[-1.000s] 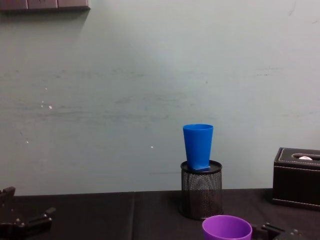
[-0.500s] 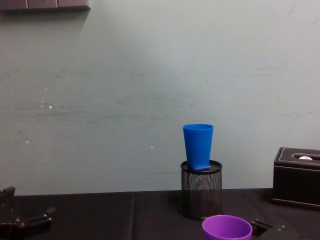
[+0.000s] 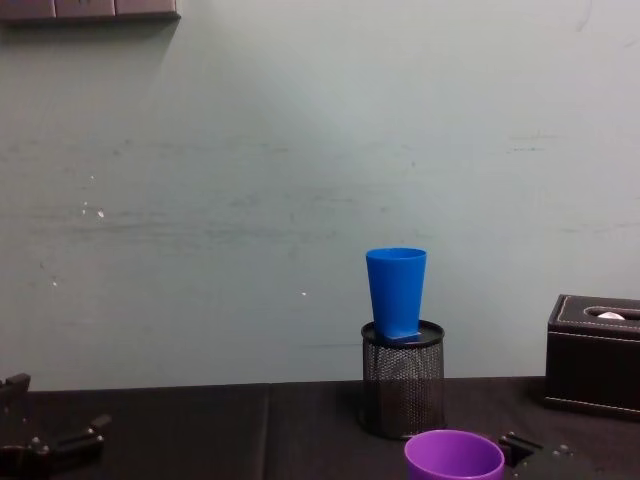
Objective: Pick up one cup with a gripper and tap it against the other cup.
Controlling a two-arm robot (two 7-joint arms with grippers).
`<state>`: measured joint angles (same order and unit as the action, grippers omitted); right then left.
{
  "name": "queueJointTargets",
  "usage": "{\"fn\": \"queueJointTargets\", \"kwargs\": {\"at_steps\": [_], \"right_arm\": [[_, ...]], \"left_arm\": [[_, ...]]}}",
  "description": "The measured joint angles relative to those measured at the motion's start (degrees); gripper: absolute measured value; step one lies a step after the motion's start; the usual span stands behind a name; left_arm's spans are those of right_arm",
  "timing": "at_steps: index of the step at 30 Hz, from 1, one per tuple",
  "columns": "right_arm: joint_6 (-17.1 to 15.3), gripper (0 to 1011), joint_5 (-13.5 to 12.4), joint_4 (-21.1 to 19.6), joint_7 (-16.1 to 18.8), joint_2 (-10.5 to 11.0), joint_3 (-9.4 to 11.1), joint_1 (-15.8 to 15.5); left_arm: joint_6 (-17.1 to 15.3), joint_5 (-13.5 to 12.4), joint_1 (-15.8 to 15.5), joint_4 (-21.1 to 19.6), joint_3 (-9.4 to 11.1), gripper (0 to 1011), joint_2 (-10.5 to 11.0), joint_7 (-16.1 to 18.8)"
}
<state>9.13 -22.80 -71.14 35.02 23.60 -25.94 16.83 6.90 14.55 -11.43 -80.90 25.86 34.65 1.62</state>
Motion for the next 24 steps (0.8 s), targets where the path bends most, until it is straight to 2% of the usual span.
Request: {"fn": "queueJointTargets", "kwargs": {"at_steps": [21, 24], "right_arm": [[0.0, 1003, -0.1, -0.1, 0.0, 0.1, 0.0, 0.0], [-0.1, 957, -0.1, -0.1, 0.0, 0.1, 0.0, 0.0]], "left_arm": [[0.0, 0.0, 0.0, 0.0, 0.0, 1000, 0.0, 0.0], [0.0, 0.0, 0.0, 0.0, 0.0, 1000, 0.0, 0.0]]}}
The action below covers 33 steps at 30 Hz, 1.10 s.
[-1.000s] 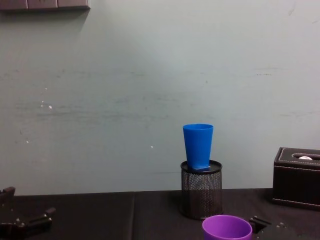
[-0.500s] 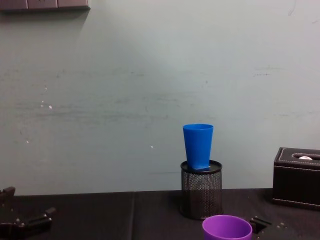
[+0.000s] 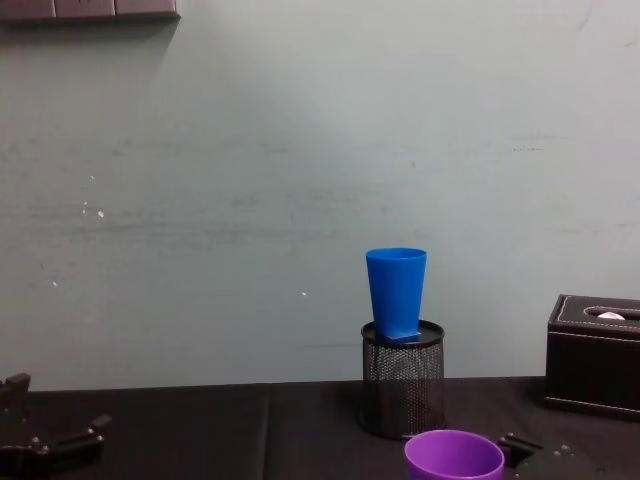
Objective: Pick up one cup with a gripper and tap it against the other cup.
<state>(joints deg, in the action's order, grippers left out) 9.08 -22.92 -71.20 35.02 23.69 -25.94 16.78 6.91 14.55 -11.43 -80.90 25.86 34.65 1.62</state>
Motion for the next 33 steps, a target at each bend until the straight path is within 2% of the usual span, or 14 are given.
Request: {"fn": "queueJointTargets", "kwargs": {"at_steps": [8, 21, 33], "right_arm": [[0.0, 775, 0.0, 0.0, 0.0, 0.0, 0.0, 0.0], [0.0, 708, 0.0, 0.0, 0.0, 0.0, 0.0, 0.0], [0.0, 708, 0.0, 0.0, 0.0, 0.0, 0.0, 0.0]], "left_arm": [[0.0, 0.0, 0.0, 0.0, 0.0, 1000, 0.0, 0.0], [0.0, 0.0, 0.0, 0.0, 0.0, 1000, 0.0, 0.0], [0.0, 0.0, 0.0, 0.0, 0.0, 1000, 0.0, 0.0]]}}
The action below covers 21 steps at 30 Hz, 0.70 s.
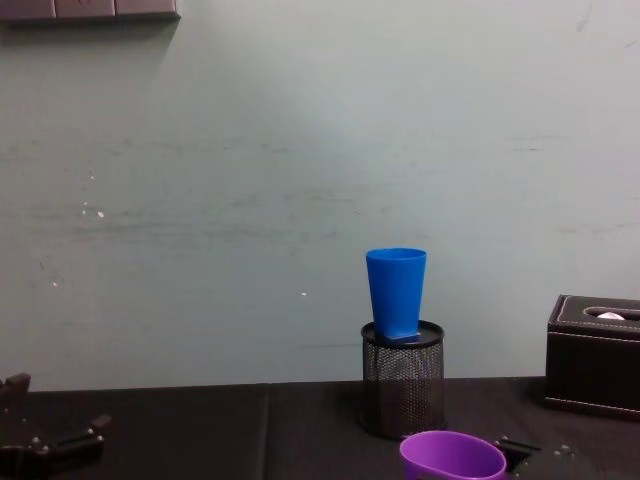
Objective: Pick up one cup with a gripper and tap it against the other cup.
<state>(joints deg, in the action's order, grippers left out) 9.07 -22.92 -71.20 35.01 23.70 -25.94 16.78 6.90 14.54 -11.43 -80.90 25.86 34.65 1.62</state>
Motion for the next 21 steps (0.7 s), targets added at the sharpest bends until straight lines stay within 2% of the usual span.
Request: {"fn": "queueJointTargets", "kwargs": {"at_steps": [14, 21], "right_arm": [[0.1, 708, 0.0, 0.0, 0.0, 0.0, 0.0, 0.0], [-1.5, 708, -0.3, -2.4, -0.1, 0.6, 0.6, -0.3]], "left_arm": [[0.0, 0.0, 0.0, 0.0, 0.0, 1000, 0.0, 0.0], [0.0, 0.0, 0.0, 0.0, 0.0, 1000, 0.0, 0.0]]}}
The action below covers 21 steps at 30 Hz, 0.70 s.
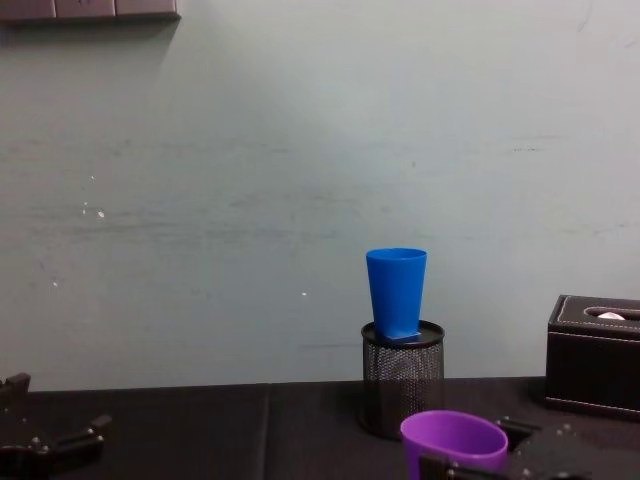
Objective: Pick up one cup with a gripper and tap it against the other cup.
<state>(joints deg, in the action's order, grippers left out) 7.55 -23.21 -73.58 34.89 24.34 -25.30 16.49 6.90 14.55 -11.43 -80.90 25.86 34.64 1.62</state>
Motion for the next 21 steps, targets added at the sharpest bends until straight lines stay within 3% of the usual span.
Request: {"fn": "queueJointTargets", "kwargs": {"at_steps": [11, 21], "right_arm": [[-6.5, 708, -4.6, -6.9, -0.2, 2.6, 2.6, 1.1], [-14.9, 708, -7.5, -13.9, -1.6, 5.6, 2.7, 3.4]], "left_arm": [[0.0, 0.0, 0.0, 0.0, 0.0, 1000, 0.0, 0.0], [0.0, 0.0, 0.0, 0.0, 0.0, 1000, 0.0, 0.0]]}}
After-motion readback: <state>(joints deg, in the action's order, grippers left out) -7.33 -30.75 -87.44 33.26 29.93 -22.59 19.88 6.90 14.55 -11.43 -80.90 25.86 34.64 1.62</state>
